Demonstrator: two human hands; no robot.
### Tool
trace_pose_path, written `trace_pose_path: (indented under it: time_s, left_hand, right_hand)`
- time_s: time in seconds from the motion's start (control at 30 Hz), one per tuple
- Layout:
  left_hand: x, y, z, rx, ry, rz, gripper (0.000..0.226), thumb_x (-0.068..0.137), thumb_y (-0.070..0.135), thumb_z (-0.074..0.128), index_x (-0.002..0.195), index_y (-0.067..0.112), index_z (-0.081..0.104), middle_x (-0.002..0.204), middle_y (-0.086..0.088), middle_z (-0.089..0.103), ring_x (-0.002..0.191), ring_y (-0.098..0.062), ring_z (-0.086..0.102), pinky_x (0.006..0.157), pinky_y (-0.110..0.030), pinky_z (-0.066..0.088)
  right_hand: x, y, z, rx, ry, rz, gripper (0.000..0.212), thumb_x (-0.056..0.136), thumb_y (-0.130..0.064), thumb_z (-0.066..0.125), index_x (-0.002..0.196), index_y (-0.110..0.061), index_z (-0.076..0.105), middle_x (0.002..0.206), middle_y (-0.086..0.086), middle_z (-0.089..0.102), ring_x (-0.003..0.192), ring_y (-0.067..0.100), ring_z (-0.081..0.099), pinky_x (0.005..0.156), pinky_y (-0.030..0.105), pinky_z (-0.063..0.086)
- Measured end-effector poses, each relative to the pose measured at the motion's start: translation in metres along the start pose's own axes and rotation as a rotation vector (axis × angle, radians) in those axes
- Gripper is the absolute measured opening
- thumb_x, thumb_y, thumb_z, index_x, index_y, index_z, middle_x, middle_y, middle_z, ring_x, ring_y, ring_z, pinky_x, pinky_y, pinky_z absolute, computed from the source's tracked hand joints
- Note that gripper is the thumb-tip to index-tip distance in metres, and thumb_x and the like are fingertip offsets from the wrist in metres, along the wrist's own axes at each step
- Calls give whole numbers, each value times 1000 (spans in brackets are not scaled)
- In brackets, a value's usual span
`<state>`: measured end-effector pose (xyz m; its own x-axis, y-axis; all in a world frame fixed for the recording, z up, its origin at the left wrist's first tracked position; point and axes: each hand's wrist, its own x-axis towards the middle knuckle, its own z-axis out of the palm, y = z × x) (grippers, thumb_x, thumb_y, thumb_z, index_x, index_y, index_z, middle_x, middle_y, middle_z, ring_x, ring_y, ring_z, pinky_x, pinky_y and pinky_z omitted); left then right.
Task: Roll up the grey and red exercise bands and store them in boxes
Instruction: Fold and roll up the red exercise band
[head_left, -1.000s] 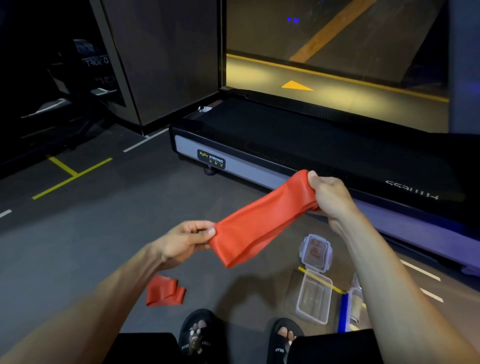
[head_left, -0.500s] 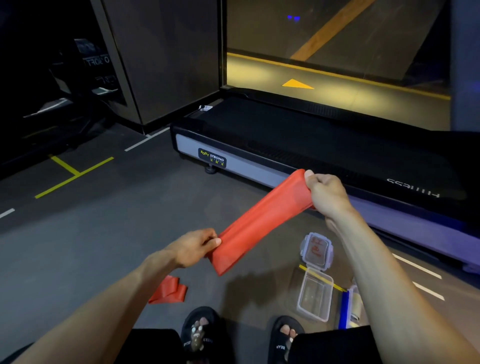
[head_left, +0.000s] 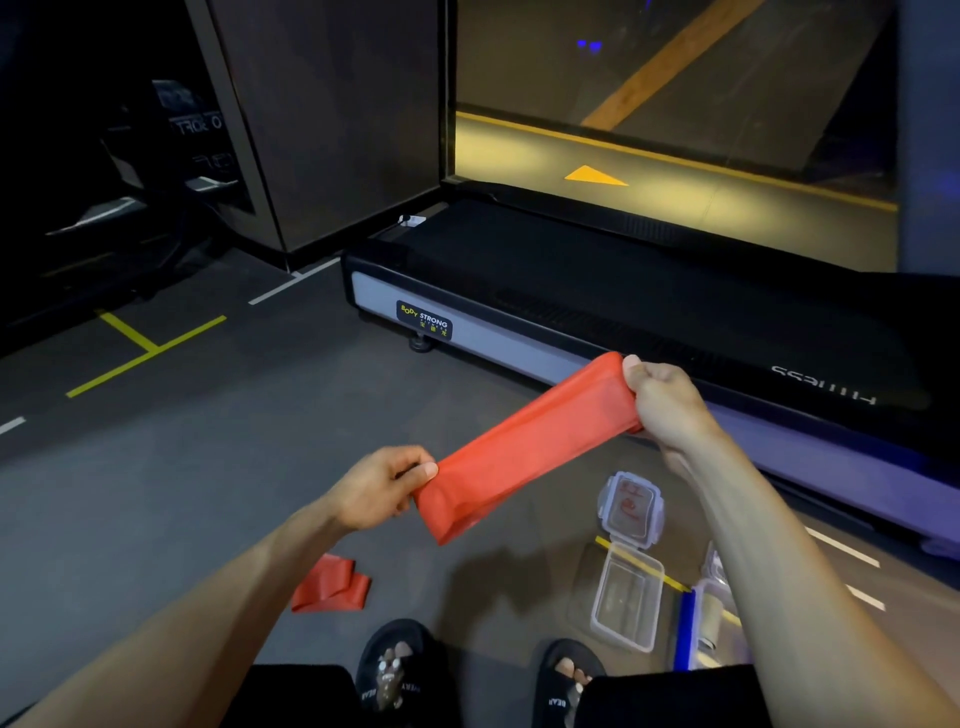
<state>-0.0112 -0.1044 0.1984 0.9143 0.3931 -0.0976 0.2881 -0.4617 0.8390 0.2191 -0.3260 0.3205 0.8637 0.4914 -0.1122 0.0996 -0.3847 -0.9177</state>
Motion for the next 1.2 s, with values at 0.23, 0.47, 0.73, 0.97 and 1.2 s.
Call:
trace_pose_path:
  time_s: [0.23, 0.47, 0.73, 0.97, 1.2]
  left_hand:
    - [3, 0, -1, 222, 78, 74, 22, 101, 29, 60, 80, 26, 66, 69, 19, 64, 64, 0, 58, 66, -18, 46]
    - [4, -9, -7, 339, 83, 99, 21, 103, 37, 56, 83, 30, 61, 78, 10, 66, 75, -6, 61, 77, -28, 50]
    - [4, -9, -10, 380, 96, 161, 22, 104, 42, 51, 84, 32, 55, 77, 16, 62, 74, -3, 58, 74, -24, 47]
    - [4, -7, -9, 422, 67, 169, 37, 94, 66, 38, 83, 34, 53, 75, 20, 59, 73, 2, 55, 71, -12, 40]
    - [5, -5, -7, 431, 64, 172, 52, 91, 69, 34, 91, 25, 59, 79, 13, 62, 76, -8, 57, 76, -24, 45]
  right_hand:
    - [-3, 7, -4, 152, -20, 135, 33, 108, -34, 47, 82, -15, 56, 67, 3, 46, 64, 20, 46, 65, 35, 41]
    - [-13, 1, -2, 305, -335, 183, 39, 99, -44, 60, 105, -5, 60, 66, 7, 56, 53, 16, 55, 45, 28, 45]
    - [-13, 8, -10, 341, -402, 105, 52, 95, -45, 59, 118, 1, 68, 87, 11, 72, 74, 17, 67, 59, 29, 56]
    - [-21, 7, -14, 458, -497, 83, 48, 96, -33, 57, 122, 5, 67, 120, 25, 71, 108, 30, 70, 93, 40, 59]
    - [-26, 4, -6, 514, -403, 76, 54, 91, -35, 60, 123, 9, 64, 124, 35, 64, 99, 33, 66, 76, 37, 61]
